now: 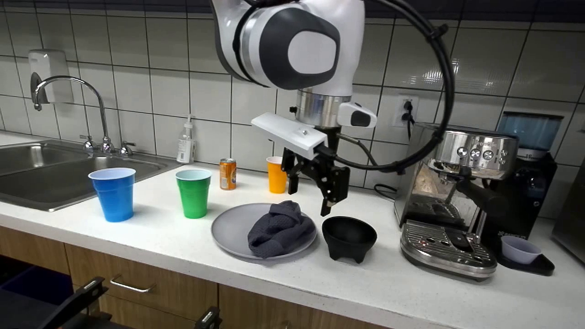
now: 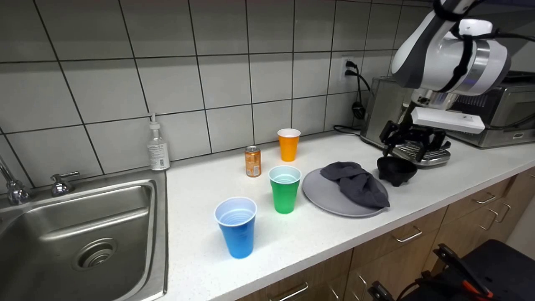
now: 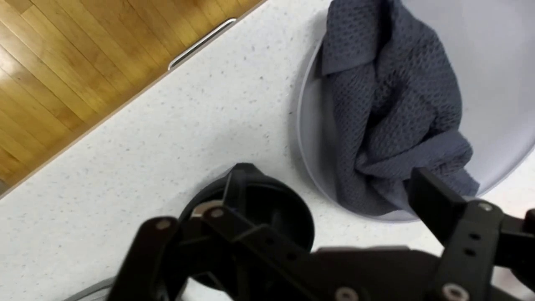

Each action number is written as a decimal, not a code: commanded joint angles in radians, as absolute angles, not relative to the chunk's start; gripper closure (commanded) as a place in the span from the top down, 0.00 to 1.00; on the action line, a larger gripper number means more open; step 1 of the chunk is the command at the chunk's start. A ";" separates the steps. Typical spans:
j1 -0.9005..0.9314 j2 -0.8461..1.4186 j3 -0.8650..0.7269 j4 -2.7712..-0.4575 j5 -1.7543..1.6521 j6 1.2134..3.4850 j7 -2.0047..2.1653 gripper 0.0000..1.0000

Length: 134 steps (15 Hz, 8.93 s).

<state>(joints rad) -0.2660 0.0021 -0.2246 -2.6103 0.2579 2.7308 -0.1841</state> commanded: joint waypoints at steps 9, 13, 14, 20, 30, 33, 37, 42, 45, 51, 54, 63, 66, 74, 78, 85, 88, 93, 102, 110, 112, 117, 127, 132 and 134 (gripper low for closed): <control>-0.150 0.089 -0.149 -2.590 0.244 2.725 -0.142 1.00; -0.149 0.164 -0.145 -2.534 0.221 2.738 -0.107 1.00; -0.148 0.183 -0.145 -2.521 0.213 2.746 -0.094 1.00; -0.134 0.290 -0.144 -2.443 0.173 2.807 -0.007 1.00; -0.114 0.412 -0.142 -2.343 0.158 2.802 0.056 1.00; -0.122 0.425 -0.135 -2.333 0.164 2.792 0.048 0.74; -0.122 0.420 -0.135 -2.337 0.162 2.792 0.044 0.42; -0.122 0.389 -0.136 -2.359 0.158 2.795 0.037 0.05; -0.125 0.358 -0.133 -2.379 0.159 2.799 0.028 0.01; -0.138 0.285 -0.132 -2.399 0.165 2.797 0.011 0.03; -0.147 0.262 -0.136 -2.379 0.164 2.784 0.006 0.03; -0.196 0.261 -0.130 -2.209 0.184 2.699 -0.054 0.03; -0.203 0.284 -0.129 -2.140 0.186 2.648 -0.061 0.03; -0.245 0.387 -0.105 -1.977 0.221 2.599 -0.126 0.03; -0.276 0.446 -0.103 -1.898 0.217 2.572 -0.148 0.03; -0.334 0.550 -0.101 -1.735 0.215 2.502 -0.167 0.03; -0.352 0.592 -0.100 -1.668 0.212 2.471 -0.172 0.03; -0.364 0.655 -0.101 -1.576 0.200 2.429 -0.172 0.03; -0.362 0.741 -0.101 -1.484 0.180 2.363 -0.183 0.03; -0.348 0.744 -0.097 -1.507 0.147 2.364 -0.213 0.37; -0.350 0.733 -0.092 -1.520 0.144 2.367 -0.223 0.51; -0.360 0.669 -0.073 -1.590 0.156 2.398 -0.277 0.89; -0.351 0.473 -0.052 -1.841 0.160 2.434 -0.387 1.00; -0.338 0.487 -0.065 -1.830 0.159 2.413 -0.372 1.00; -0.338 0.478 -0.065 -1.840 0.160 2.413 -0.374 1.00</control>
<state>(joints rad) -0.3388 0.4783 -0.0638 -1.8411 0.1595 2.4151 -0.3738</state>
